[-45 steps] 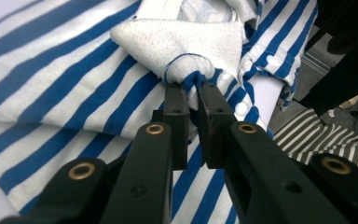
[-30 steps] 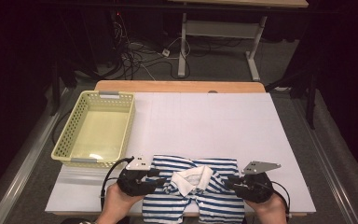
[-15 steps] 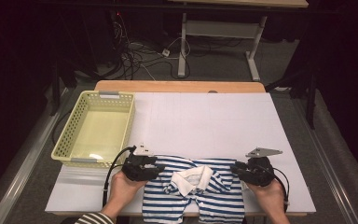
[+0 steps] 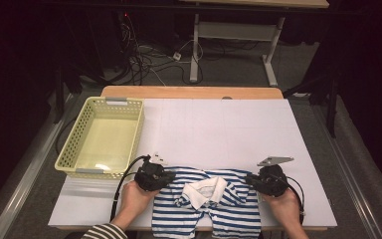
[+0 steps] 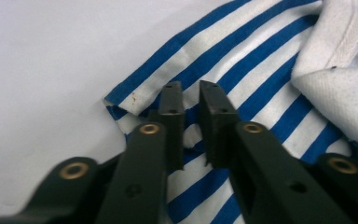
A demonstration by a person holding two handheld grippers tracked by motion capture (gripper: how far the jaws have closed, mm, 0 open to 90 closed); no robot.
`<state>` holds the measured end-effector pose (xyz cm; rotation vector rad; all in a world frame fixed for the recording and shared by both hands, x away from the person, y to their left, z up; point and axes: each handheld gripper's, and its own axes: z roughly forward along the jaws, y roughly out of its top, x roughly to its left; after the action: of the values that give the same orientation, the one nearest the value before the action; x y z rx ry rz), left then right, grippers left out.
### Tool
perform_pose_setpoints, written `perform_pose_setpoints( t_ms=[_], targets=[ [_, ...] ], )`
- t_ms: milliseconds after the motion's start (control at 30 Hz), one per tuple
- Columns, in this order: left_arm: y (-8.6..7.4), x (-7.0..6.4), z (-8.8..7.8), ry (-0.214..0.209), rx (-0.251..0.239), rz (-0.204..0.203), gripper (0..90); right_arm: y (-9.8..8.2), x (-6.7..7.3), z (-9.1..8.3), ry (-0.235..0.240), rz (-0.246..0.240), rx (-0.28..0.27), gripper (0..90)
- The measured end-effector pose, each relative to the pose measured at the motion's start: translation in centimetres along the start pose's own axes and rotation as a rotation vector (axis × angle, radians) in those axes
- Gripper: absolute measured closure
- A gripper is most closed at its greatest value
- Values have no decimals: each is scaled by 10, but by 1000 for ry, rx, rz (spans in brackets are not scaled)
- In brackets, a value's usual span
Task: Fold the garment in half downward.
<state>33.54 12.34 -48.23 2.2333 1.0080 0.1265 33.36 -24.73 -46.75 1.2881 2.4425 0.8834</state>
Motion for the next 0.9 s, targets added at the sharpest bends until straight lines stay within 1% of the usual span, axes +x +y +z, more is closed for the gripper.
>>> perform_pose_setpoints(
  t_ms=[67,133,167,200,300,400,433,467,500,533,567,600,633,667,700,733,767,800,900],
  targets=[
    [0,0,-1,-4,8,-2,862,1,2,0,-1,-16,11,879],
    [0,-1,-3,-4,14,-1,868,1,2,-1,-7,-20,12,883],
    [0,-1,-8,3,5,-6,868,1,2,-2,-18,-22,12,884],
    [0,-1,-8,3,5,-6,868,1,2,-2,-18,-22,12,884],
    [-1,1,-16,-4,-8,-26,867,0,-2,-4,-20,-6,-6,883],
    [-3,0,-19,-1,-17,-14,855,0,-2,-4,-19,-11,-14,874],
    [-3,0,-20,7,-25,-15,813,0,-2,-3,-18,-12,-18,855],
    [-3,1,-19,12,-41,-22,813,0,-2,-3,-18,-12,-18,855],
    [-3,2,-18,15,-50,-29,693,0,-3,-4,-26,-6,-39,759],
    [-2,2,-16,19,-58,-37,634,0,-4,-4,-32,2,-48,717],
    [-1,3,-15,33,-62,-40,576,0,-5,-5,-43,8,-56,673],
    [-1,3,-13,48,-68,-45,545,0,-6,-5,-51,16,-65,638],
    [0,4,-11,58,-69,-51,519,-1,-7,-6,-56,27,-69,612],
    [0,5,-9,67,-69,-59,519,-1,-7,-6,-56,27,-69,612],
    [1,6,-7,80,-66,-68,470,-1,-10,-5,-63,39,-74,564],
    [1,6,-7,80,-66,-68,455,-1,-10,-5,-63,39,-74,564],
    [1,7,-6,85,-68,-73,455,-1,-11,-4,-63,48,-72,539],
    [1,8,-6,90,-72,-81,438,0,-15,0,-61,67,-57,511],
    [2,13,-3,100,-65,-106,419,0,-17,2,-56,74,-54,503]
  ],
)
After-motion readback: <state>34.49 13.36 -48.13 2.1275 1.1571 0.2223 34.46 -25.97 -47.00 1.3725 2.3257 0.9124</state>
